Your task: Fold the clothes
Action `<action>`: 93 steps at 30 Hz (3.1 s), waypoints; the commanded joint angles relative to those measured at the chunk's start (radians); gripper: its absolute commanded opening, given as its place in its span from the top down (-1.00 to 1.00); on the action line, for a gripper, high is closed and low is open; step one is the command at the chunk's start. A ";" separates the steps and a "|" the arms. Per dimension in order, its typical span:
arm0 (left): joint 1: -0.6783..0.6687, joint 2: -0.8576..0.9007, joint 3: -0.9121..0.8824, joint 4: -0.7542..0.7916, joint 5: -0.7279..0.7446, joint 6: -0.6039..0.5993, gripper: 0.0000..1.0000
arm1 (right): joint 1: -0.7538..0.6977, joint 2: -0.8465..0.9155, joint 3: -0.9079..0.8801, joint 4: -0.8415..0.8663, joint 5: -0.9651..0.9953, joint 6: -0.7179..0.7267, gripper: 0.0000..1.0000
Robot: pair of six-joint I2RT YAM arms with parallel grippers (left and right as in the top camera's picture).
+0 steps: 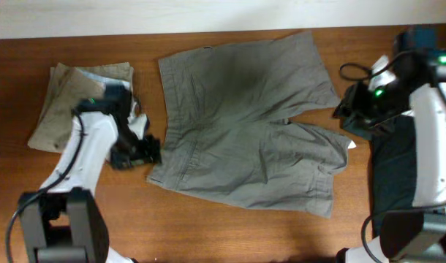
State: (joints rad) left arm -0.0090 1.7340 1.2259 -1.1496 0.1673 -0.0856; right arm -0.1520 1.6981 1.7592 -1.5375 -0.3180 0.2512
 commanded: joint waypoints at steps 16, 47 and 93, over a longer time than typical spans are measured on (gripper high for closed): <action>0.095 0.009 -0.327 0.382 0.189 -0.243 0.96 | 0.013 0.002 -0.594 0.257 -0.026 0.047 -0.05; 0.227 0.006 -0.317 0.388 0.194 -0.138 0.99 | -0.145 -0.119 -0.864 0.350 0.000 0.120 0.92; 0.146 -0.291 -0.099 0.146 0.064 0.087 0.99 | 0.098 0.174 -0.509 0.441 -0.199 -0.184 0.66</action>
State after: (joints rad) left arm 0.1402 1.4528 1.1187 -1.0046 0.2306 0.0032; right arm -0.0475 1.8938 1.2385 -1.1133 -0.4309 0.1081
